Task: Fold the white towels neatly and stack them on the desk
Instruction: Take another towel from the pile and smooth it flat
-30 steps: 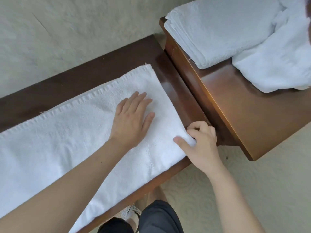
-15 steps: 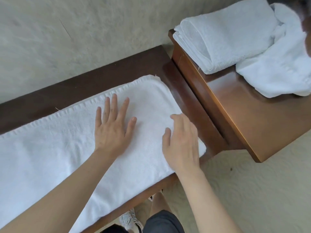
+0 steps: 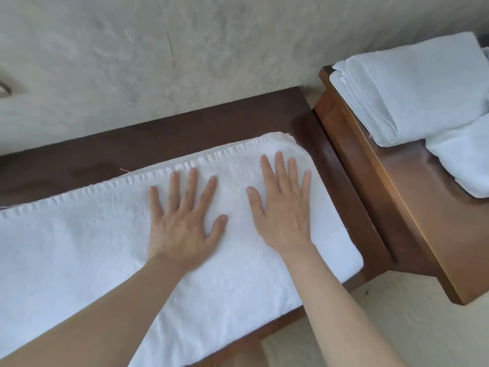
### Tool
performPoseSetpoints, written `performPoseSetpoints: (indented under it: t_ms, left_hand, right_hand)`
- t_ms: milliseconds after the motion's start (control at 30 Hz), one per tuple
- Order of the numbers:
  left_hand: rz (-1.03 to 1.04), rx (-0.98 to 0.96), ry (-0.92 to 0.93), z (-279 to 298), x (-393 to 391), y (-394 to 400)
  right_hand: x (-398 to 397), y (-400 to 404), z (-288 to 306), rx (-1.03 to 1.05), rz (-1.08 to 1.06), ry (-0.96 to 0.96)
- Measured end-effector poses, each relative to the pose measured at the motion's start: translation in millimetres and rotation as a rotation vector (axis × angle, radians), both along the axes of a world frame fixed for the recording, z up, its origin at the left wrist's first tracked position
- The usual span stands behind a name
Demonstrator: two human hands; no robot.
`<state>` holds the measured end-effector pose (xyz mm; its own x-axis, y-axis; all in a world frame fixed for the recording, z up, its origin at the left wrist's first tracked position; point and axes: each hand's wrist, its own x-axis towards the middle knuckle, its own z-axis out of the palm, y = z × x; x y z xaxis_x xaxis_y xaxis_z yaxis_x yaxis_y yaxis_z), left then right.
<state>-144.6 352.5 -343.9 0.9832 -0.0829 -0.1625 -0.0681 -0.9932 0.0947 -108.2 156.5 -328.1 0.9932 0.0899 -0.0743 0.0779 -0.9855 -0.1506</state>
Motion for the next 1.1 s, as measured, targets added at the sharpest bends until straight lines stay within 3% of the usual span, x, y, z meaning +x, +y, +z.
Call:
performPoseSetpoints:
  t_ms: [67, 133, 367, 567, 733, 1000, 1100]
  left_hand:
    - [0.01, -0.02, -0.003, -1, 0, 1]
    - [0.024, -0.037, 0.006, 2, 1, 2]
    - [0.014, -0.046, 0.031, 3, 3, 4]
    - [0.021, -0.062, 0.035, 2, 3, 2]
    - [0.016, -0.059, 0.017, 2, 2, 3]
    - [0.032, -0.087, -0.031, 3, 1, 2]
    - [0.036, -0.078, -0.026, 4, 1, 2]
  right_hand:
    - [9, 25, -7, 0.043, 0.222, 0.033]
    - [22, 22, -16, 0.003, 0.27, 0.042]
    - [60, -25, -9, -0.076, -0.189, 0.067]
    - [12, 40, -16, -0.002, 0.163, 0.036]
    - [16, 26, -21, -0.003, 0.038, 0.018]
    - [-25, -39, -18, -0.028, -0.358, 0.082]
    - [-43, -20, -11, 0.019, -0.392, 0.078]
